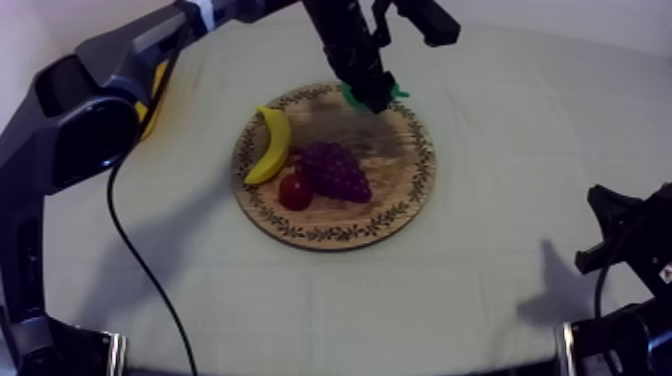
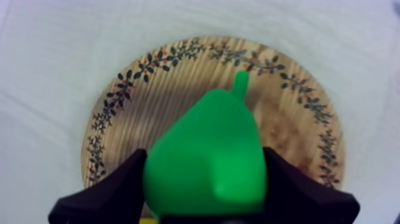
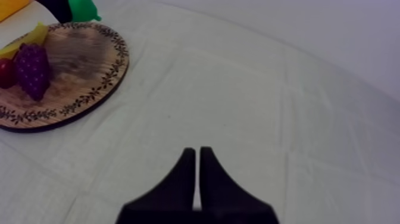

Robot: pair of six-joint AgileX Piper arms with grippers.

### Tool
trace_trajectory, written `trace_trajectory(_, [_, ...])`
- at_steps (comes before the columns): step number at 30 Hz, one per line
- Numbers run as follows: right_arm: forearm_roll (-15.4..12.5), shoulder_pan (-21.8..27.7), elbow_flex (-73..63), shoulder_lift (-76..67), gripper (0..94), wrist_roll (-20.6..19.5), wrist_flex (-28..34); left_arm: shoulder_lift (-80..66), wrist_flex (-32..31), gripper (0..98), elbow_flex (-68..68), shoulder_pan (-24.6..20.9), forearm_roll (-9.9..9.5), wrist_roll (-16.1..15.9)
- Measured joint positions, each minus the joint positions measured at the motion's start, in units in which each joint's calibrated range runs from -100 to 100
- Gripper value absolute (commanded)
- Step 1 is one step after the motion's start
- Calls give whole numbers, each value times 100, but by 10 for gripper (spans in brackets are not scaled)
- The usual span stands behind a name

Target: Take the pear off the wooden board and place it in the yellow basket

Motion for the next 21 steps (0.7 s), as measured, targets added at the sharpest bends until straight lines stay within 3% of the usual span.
trace_trajectory(11, [0,0,0,0,4,7,0,-1857,143,560,1063,-6,-48,74])
trace_trajectory(21, [0,0,0,0,4,0,0,-2606,118,569,1835,-400,-91,24])
